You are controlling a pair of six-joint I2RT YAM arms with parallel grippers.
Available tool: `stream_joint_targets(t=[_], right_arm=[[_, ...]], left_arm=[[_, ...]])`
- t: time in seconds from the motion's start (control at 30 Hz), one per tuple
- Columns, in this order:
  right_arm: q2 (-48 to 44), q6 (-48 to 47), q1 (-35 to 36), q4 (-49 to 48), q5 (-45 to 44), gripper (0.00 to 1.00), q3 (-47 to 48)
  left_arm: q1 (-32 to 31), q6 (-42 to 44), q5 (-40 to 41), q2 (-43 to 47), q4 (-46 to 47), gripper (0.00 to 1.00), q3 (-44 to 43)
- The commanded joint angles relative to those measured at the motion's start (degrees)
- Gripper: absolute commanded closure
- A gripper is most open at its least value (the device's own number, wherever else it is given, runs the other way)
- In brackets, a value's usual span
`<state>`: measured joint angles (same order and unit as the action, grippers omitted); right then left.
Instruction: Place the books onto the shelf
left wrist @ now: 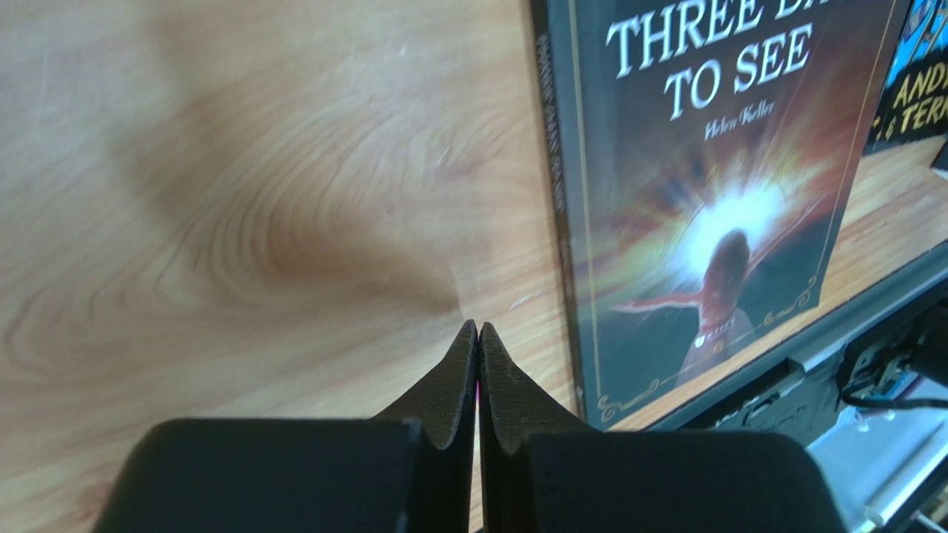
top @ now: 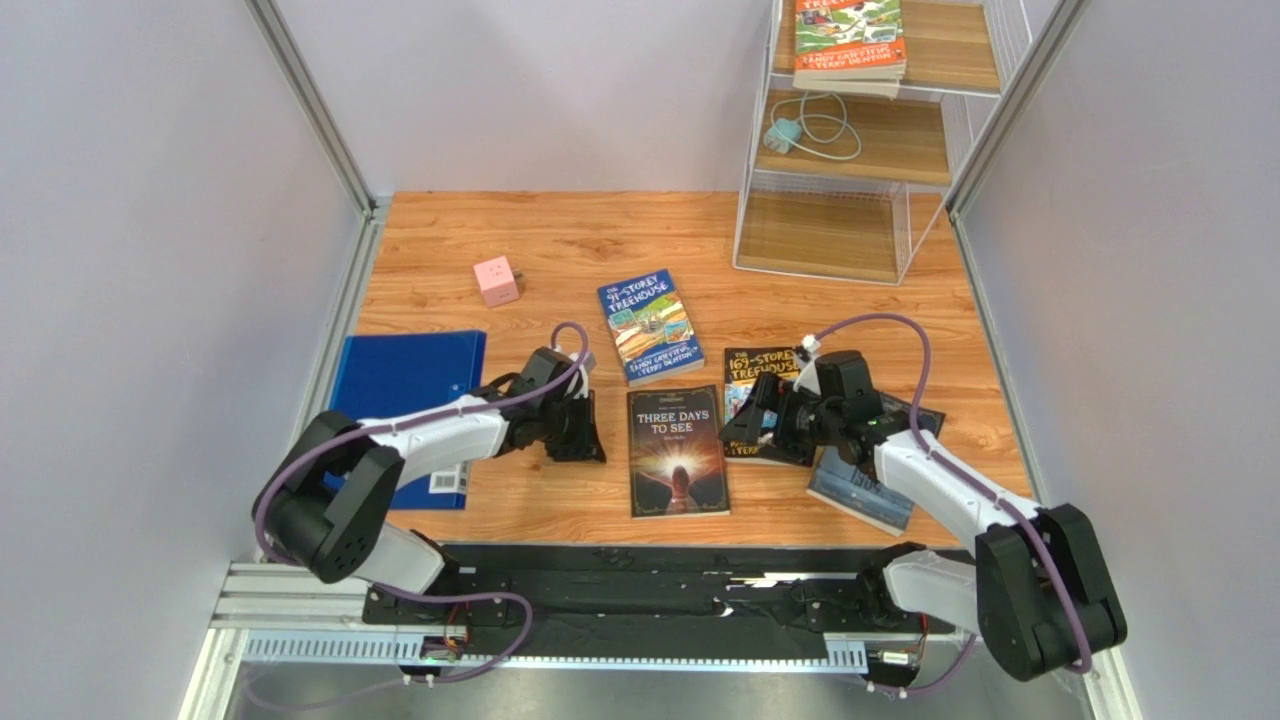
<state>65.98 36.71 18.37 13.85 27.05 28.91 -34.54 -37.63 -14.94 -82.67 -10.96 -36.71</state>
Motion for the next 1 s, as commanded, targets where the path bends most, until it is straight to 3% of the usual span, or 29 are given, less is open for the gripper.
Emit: stream_joint_targets(t=[0.0, 0.23, 0.4, 0.6, 0.7, 0.83, 0.97], right_arm=[[4.85, 2.23, 3.6, -8.22, -1.82, 0.08, -0.08], [17.42, 5.03, 9.66, -13.31, -3.14, 0.09, 1.42], [22.53, 7.5, 12.91, -23.5, -0.6, 0.12, 0.98], [17.72, 9.87, 15.64, -32.91, 1.69, 0.22, -0.43], [13.93, 9.17, 15.99, -32.66, 2.31, 0.28, -0.08], [12.6, 6.19, 16.35, -27.57, 1.26, 0.31, 2.03], [13.56, 6.44, 16.61, -28.43, 1.08, 0.32, 1.59]], left_arm=[[-2.63, -2.1, 3.5, -4.41, -2.48, 1.0, -5.56], [-5.97, -3.24, 4.04, -9.08, -3.8, 1.0, -10.48], [-6.15, -3.07, 4.21, -9.96, -4.15, 1.0, -11.01], [-6.15, -2.37, 5.18, -10.31, -5.82, 1.0, -12.33], [-6.15, -2.1, 5.36, -10.93, -6.09, 1.0, -13.21], [-6.24, -1.92, 5.18, -12.25, -6.18, 1.0, -14.53], [-6.33, -1.66, 4.74, -12.25, -6.09, 1.0, -15.58]])
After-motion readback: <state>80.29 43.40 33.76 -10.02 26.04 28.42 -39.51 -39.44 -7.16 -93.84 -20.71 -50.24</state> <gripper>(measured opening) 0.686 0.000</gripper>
